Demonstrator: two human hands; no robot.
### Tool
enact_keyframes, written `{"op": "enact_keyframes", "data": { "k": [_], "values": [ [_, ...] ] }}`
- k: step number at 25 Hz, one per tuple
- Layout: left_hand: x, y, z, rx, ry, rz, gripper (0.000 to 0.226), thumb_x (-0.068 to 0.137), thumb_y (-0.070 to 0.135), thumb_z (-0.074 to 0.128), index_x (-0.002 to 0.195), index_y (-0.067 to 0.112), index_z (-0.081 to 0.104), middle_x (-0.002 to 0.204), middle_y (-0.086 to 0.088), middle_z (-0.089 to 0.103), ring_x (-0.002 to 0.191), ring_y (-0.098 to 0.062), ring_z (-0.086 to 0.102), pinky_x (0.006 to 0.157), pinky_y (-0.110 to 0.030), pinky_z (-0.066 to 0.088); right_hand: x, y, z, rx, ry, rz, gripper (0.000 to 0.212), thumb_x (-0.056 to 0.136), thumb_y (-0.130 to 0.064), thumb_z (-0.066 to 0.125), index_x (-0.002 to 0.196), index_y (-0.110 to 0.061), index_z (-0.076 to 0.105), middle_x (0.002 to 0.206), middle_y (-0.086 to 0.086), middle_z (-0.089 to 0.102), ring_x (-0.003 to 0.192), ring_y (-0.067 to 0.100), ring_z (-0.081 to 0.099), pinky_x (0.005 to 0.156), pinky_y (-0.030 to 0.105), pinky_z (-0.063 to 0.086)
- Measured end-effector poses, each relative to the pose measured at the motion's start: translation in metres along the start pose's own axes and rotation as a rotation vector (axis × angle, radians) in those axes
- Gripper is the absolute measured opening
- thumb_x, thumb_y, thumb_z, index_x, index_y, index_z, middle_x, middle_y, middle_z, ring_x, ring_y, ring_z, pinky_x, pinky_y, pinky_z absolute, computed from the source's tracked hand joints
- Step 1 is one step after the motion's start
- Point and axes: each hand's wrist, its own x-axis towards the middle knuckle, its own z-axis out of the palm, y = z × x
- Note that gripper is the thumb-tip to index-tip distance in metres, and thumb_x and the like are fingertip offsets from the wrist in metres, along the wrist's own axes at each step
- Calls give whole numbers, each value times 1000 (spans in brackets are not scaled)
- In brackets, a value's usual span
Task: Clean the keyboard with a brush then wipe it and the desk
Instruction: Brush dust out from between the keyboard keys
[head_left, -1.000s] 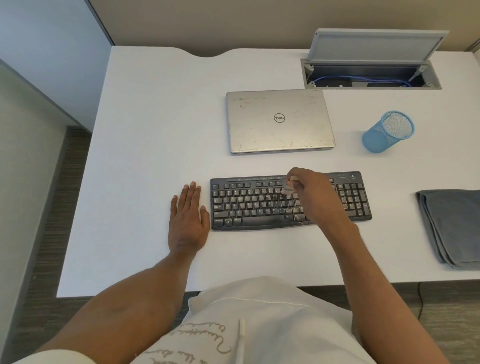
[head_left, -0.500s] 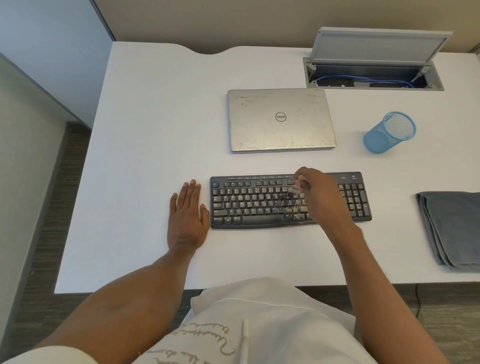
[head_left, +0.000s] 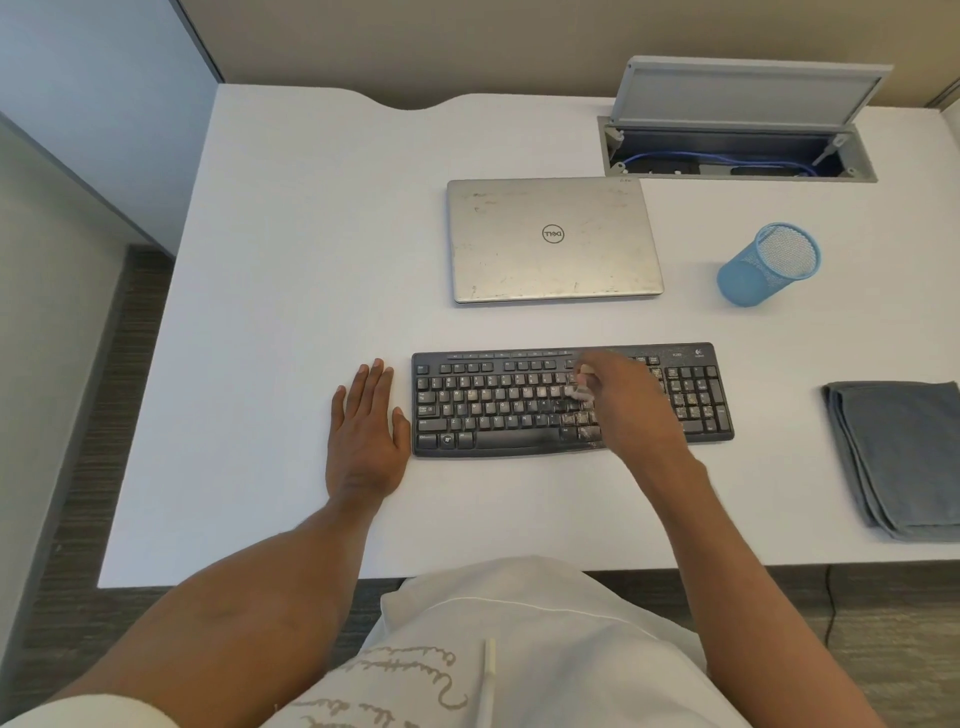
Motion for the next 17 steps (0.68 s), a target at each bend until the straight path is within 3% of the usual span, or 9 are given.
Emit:
{"op": "enact_keyframes", "data": {
  "k": [3, 8, 12, 17],
  "values": [
    [0, 0, 0, -6, 0, -4, 63, 106, 35, 27, 167, 17, 30, 176, 6, 21, 163, -7, 6, 134, -40, 3, -7, -9, 10, 139, 124, -79, 19, 102, -9, 45, 88, -4, 57, 84, 12, 62, 78, 31, 60, 66, 46, 48],
    [0, 0, 1, -13, 3, -4, 63, 106, 35, 27, 167, 17, 31, 176, 6, 22, 163, -7, 7, 134, -40, 2, -10, -7, 25, 96, 129, -19, 20, 104, -12, 44, 92, -6, 58, 87, 8, 60, 79, 28, 57, 69, 47, 49],
    [0, 0, 1, -11, 7, 0, 64, 106, 35, 27, 167, 17, 31, 176, 6, 21, 164, -8, 7, 134, -41, 4, -11, -6, 21, 153, 137, -2, 23, 103, -9, 42, 85, -1, 55, 79, 6, 58, 68, 24, 49, 61, 41, 41],
    [0, 0, 1, -17, 17, 4, 63, 106, 35, 27, 166, 16, 33, 176, 5, 23, 164, -9, 9, 134, -42, 5, -17, -4, 24, 221, 204, -23, 21, 106, -14, 44, 94, -3, 58, 87, 10, 61, 77, 27, 55, 67, 44, 46]
  ]
}}
